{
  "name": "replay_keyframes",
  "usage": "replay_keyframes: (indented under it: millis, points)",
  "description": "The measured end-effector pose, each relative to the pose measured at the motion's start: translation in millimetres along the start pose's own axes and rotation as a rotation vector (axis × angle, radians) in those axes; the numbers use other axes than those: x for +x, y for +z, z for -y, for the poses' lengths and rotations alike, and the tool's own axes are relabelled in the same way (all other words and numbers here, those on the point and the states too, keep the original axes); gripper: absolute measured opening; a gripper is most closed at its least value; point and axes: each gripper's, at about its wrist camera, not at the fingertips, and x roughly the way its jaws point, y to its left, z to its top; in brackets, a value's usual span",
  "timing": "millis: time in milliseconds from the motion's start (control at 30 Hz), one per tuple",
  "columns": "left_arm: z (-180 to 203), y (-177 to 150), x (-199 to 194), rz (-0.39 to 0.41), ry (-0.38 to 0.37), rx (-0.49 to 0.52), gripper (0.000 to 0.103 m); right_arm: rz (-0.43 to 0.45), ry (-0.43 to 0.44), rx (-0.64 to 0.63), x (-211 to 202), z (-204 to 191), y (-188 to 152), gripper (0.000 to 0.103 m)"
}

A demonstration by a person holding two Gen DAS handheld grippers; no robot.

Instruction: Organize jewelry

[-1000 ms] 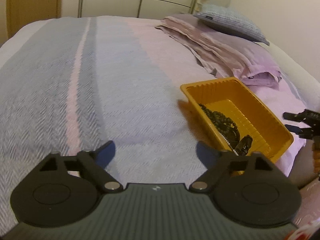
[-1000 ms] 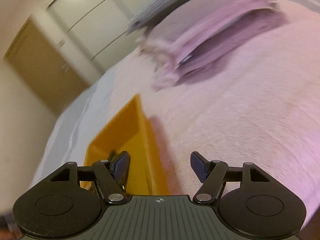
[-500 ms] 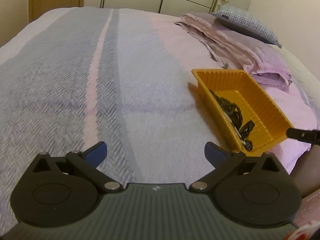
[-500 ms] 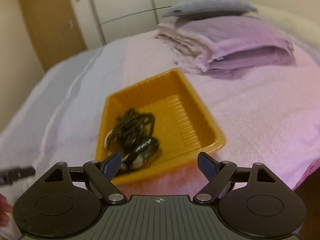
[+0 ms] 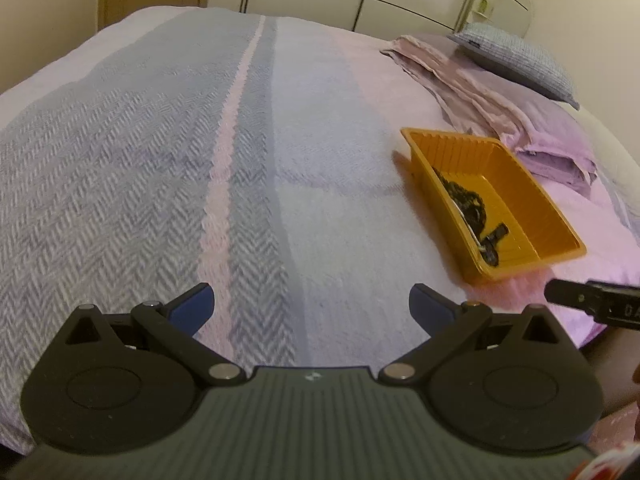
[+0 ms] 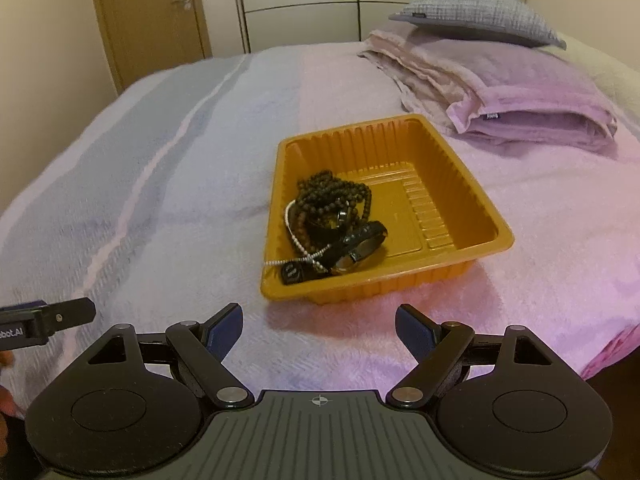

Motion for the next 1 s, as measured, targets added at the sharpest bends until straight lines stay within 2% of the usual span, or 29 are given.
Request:
replay_keyframes:
  millis: [433, 600, 1000]
  points:
    - [9, -20, -1, -0.002, 0.013, 0.051, 0.103, -0.021, -0.019, -0.029, 0, -15, -17, 0.083]
    - [8, -21, 2, -0.012, 0.02, 0.045, 0.103, -0.026, -0.024, -0.074, 4, -27, -20, 0.083]
    - [4, -22, 6, -0.009, 0.046, 0.031, 0.103, -0.037, -0.005, -0.082, 10, -33, -21, 0.083]
